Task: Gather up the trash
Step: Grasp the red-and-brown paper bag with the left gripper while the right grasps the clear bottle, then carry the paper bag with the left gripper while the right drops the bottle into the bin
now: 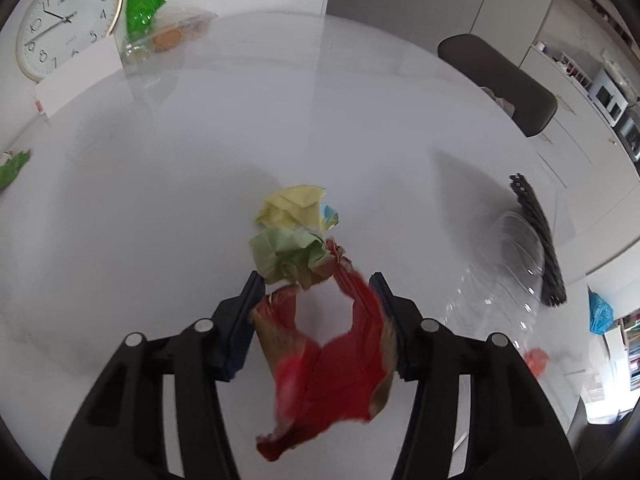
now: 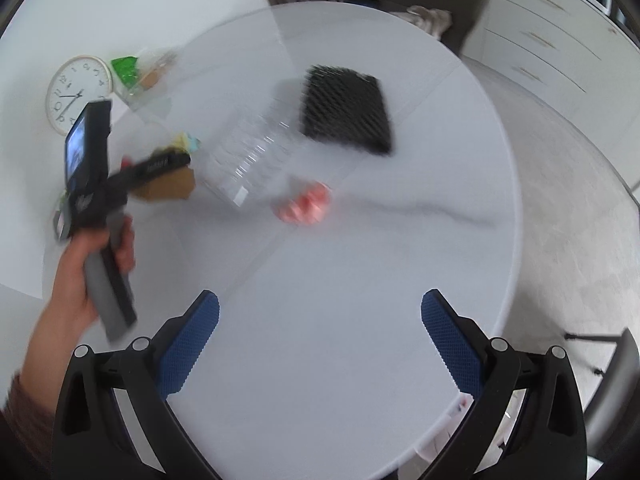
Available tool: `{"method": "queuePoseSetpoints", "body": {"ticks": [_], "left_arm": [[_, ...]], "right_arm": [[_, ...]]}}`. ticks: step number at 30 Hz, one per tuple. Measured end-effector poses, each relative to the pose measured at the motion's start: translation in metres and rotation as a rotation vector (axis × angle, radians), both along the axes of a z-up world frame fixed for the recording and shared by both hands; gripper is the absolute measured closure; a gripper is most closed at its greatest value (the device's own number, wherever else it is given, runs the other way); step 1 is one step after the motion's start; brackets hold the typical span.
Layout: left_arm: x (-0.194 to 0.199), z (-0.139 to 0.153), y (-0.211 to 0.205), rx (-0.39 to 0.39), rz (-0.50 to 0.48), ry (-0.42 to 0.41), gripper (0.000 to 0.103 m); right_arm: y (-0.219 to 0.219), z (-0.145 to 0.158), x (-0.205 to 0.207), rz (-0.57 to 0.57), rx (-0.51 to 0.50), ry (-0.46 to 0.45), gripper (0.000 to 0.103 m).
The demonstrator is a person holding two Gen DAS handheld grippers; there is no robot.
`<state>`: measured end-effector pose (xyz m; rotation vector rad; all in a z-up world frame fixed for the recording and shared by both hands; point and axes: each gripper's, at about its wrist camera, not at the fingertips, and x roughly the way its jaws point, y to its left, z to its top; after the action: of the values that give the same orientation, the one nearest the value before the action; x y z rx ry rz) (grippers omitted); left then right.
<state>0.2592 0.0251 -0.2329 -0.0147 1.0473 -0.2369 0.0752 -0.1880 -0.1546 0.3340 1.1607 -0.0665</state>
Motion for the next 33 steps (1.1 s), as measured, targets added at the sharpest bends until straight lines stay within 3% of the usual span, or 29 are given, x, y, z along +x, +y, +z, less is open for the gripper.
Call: {"method": "queuePoseSetpoints", "body": {"ticks": [6, 12, 16, 18, 19, 20, 21, 28, 33], "left_arm": [[-0.016, 0.024, 0.028, 0.011, 0.01, -0.019, 0.05], [-0.026, 0.036, 0.05, 0.041, 0.008, -0.029, 0.05], [-0.026, 0.034, 0.059, 0.051, -0.006, -0.021, 0.05], [-0.026, 0.032, 0.062, 0.057, -0.016, -0.02, 0.05], [-0.027, 0.032, 0.063, 0.064, -0.019, -0.024, 0.05], [-0.028, 0.033, 0.064, 0.068, -0.022, -0.026, 0.05], [-0.029, 0.034, 0.066, 0.069, -0.023, -0.028, 0.05], [-0.054, 0.057, 0.066, 0.077, -0.041, -0.052, 0.05], [-0.089, 0.072, 0.052, 0.055, -0.096, -0.071, 0.05]], "right_arm": [[0.025, -0.01, 0.069, -0.035, 0.068, -0.048, 0.003], [0.042, -0.034, 0.132, -0.253, 0.084, -0.047, 0.003], [0.055, -0.054, 0.157, -0.34, 0.03, -0.01, 0.003], [0.065, -0.067, 0.172, -0.331, -0.036, 0.029, 0.005], [0.067, -0.07, 0.175, -0.327, -0.051, 0.039, 0.018], [0.07, -0.074, 0.179, -0.314, -0.059, 0.051, 0.038], [0.072, -0.078, 0.182, -0.296, -0.043, 0.061, 0.041], [0.081, -0.05, 0.162, -0.162, -0.012, -0.013, 0.043], [0.072, -0.014, 0.114, -0.055, 0.036, -0.076, 0.043]]}}
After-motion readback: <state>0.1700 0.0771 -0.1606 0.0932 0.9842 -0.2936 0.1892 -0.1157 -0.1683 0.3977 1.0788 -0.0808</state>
